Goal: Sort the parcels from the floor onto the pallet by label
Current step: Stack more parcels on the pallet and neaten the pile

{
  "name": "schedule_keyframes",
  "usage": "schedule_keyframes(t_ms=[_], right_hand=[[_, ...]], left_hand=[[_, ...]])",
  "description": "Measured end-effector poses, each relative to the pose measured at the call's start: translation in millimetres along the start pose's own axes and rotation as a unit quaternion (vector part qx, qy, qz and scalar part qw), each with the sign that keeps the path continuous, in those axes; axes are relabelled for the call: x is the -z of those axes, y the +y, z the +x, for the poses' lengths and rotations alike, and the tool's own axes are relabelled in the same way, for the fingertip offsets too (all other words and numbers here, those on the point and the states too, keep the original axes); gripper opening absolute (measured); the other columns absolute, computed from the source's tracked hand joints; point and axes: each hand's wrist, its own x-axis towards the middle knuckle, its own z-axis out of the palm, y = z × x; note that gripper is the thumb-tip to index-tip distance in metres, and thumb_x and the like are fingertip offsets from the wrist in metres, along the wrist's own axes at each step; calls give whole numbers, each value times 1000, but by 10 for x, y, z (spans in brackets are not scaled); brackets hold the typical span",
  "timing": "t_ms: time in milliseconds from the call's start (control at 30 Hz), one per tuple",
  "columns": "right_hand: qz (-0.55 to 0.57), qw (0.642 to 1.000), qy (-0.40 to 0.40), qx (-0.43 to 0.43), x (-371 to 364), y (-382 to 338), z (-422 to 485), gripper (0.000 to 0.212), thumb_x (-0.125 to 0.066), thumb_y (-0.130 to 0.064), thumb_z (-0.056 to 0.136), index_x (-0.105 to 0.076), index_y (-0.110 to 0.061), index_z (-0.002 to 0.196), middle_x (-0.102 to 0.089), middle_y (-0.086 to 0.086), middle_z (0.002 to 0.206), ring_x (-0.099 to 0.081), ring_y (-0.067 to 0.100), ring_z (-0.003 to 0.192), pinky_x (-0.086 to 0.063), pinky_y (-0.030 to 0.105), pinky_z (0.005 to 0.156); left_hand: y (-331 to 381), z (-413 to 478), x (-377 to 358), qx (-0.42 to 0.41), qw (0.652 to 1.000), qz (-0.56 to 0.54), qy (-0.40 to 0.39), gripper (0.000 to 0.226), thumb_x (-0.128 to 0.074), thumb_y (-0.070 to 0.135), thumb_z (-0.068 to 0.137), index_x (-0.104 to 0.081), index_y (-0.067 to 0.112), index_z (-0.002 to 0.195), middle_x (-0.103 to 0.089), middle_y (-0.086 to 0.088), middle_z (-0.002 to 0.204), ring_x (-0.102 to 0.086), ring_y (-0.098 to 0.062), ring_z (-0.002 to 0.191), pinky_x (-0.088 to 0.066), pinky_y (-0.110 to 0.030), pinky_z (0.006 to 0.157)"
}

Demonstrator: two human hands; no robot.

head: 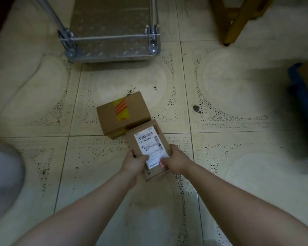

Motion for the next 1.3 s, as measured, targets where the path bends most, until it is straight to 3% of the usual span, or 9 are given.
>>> schedule_keyframes(t_ms=[167, 267, 400, 500, 567, 667, 867, 1067, 1300], right_hand=[[79, 996, 36, -5, 272, -347, -586, 52, -67, -20, 81, -42, -16, 126, -61, 3, 120, -61, 23, 104, -52, 43, 89], [107, 991, 72, 21, 570, -743, -1171, 51, -64, -21, 85, -43, -21, 131, -63, 0, 121, -62, 20, 102, -51, 37, 89], [131, 981, 119, 78, 1129, -1409, -2044, 59, -63, -27, 86, -39, -29, 140, -57, -12, 122, -58, 8, 99, -47, 26, 84], [173, 970, 137, 100, 1592, -2003, -2753, 63, -61, -38, 88, -29, -39, 142, -52, -15, 111, -55, 0, 86, -47, 21, 73], [203, 963, 138, 112, 1895, -2397, -3223, 61, -56, -44, 90, -23, -42, 141, -61, -5, 116, -63, 14, 93, -53, 40, 85], [215, 953, 148, 155, 2330, -2908, -3950, 63, -51, -45, 94, -15, -42, 145, -59, 0, 128, -62, 22, 107, -49, 50, 95], [188, 928, 196, 254, 3053, -3632, -5268, 62, -50, -46, 95, -15, -41, 146, -62, -5, 123, -63, 15, 105, -51, 44, 93], [180, 902, 236, 314, 3431, -4068, -6213, 52, -48, -49, 95, -21, -50, 139, -66, -17, 108, -67, 6, 92, -55, 33, 77], [187, 874, 295, 339, 3403, -4260, -7042, 47, -48, -46, 95, -26, -45, 137, -66, -7, 115, -66, 16, 101, -53, 45, 90]], left_hand=[[467, -596, 106, -73, 995, 15, -66, 62, -64, 5, 83, -33, 49, 115, -64, 11, 103, -64, -16, 87, -49, -27, 57], [890, -1153, 215, -129, 986, 22, -99, 75, -62, 2, 84, -30, 54, 128, -62, 18, 107, -62, -8, 97, -51, -31, 72], [1711, -2052, 440, -191, 974, 11, -124, 81, -61, 1, 86, -20, 41, 144, -61, 6, 124, -62, -18, 108, -50, -43, 90], [2383, -2824, 634, -238, 961, -15, -143, 80, -59, -4, 87, -21, 35, 146, -65, 9, 116, -65, -13, 102, -53, -38, 87], [2817, -3363, 736, -272, 948, -21, -164, 81, -57, -7, 87, -20, 34, 146, -64, 14, 113, -67, -7, 97, -55, -25, 74], [3437, -4177, 859, -306, 932, -13, -194, 83, -56, -4, 89, -15, 37, 147, -60, 9, 120, -65, -7, 101, -55, -22, 72], [4396, -5600, 1082, -376, 904, -4, -203, 83, -59, 5, 89, -15, 53, 141, -54, 4, 132, -60, -11, 111, -53, -36, 90], [4917, -6569, 1248, -435, 870, -19, -232, 77, -57, 2, 91, -20, 47, 141, -63, 5, 118, -65, -9, 101, -56, -24, 72], [5112, -7266, 1519, -485, 831, 6, -271, 83, -61, 4, 88, -17, 49, 143, -63, 4, 114, -66, -12, 98, -56, -26, 69]])
